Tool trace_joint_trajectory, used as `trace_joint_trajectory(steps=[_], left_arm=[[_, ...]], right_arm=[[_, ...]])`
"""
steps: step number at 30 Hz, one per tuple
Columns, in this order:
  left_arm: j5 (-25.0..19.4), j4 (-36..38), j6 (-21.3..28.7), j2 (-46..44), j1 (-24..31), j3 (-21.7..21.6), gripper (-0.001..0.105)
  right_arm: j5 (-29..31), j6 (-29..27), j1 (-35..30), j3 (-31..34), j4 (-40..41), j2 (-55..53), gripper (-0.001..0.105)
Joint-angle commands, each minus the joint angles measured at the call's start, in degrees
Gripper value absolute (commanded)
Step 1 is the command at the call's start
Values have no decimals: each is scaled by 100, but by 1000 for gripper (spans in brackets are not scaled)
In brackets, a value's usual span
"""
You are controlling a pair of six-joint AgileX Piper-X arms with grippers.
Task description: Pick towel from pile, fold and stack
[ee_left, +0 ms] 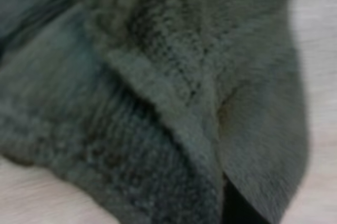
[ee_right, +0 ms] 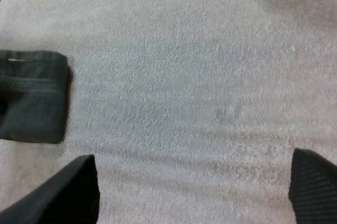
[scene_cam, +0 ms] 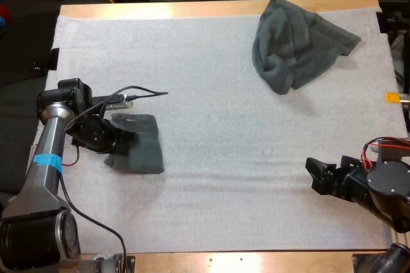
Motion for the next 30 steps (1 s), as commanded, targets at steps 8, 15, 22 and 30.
trace_joint_trajectory(steps=[8,15,22,30], left_arm=[[-1353,-352,-97,-55,0,-36,0],[-1801,-481,-200,71,0,-36,0],[-2107,-402,-262,252,0,-15,21],[-3337,-391,-619,253,0,-15,68]], right_arm=[[42,-59,-17,-55,6,-18,72],[42,-59,-17,-55,6,-18,72],[23,-59,-17,-55,6,-18,72],[-96,-59,-17,-55,6,-18,72]])
